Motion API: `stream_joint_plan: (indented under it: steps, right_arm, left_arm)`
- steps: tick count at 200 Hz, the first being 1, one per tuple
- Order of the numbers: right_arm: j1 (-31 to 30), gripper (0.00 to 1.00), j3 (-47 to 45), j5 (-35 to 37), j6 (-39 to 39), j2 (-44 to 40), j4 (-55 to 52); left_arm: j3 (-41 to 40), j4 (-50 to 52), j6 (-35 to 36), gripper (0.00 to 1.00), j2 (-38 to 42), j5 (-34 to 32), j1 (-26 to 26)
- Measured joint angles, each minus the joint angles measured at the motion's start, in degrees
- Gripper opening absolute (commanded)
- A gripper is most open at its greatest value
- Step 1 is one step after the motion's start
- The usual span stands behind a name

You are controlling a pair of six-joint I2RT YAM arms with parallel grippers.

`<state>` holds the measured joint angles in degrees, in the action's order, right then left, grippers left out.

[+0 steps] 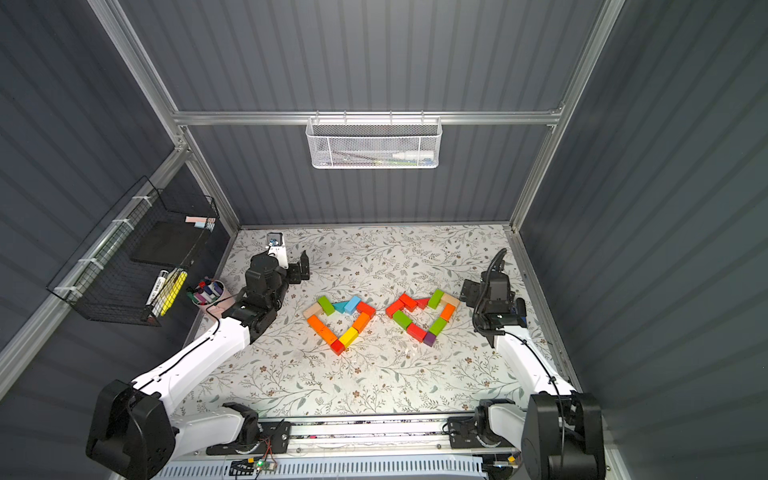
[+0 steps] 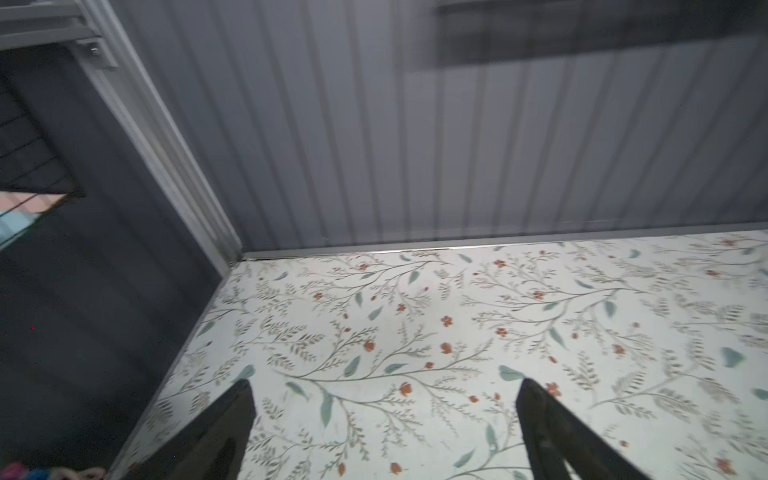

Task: Assemble a heart with building blocks
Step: Reset both arms

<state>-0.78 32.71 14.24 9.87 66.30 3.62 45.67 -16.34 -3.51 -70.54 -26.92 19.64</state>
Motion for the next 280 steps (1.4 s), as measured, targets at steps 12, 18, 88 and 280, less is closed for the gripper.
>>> stream_joint_plan:
  steps: [12,18,88,280]
  right_arm:
    - [0.17,0.99,-3.69,0.11,-1.09,0.57,4.79]
    - [0.28,0.99,-5.88,0.02,-1.49,1.14,8.07]
    - [1.29,0.99,-16.33,-7.93,-6.10,8.24,39.60]
    - [-0.35,0.99,-8.98,-6.93,-7.69,20.11,41.07]
  left_arm:
    - [-1.68,-2.49,1.31,0.99,0.00,-2.01,-0.44]
    - [-3.08,-4.46,2.12,0.99,0.04,-2.64,-0.70]
    - [-18.60,-24.83,8.90,0.99,-0.04,-2.38,-3.02]
    - [-19.43,-59.21,7.30,0.99,-27.50,19.47,-15.34]
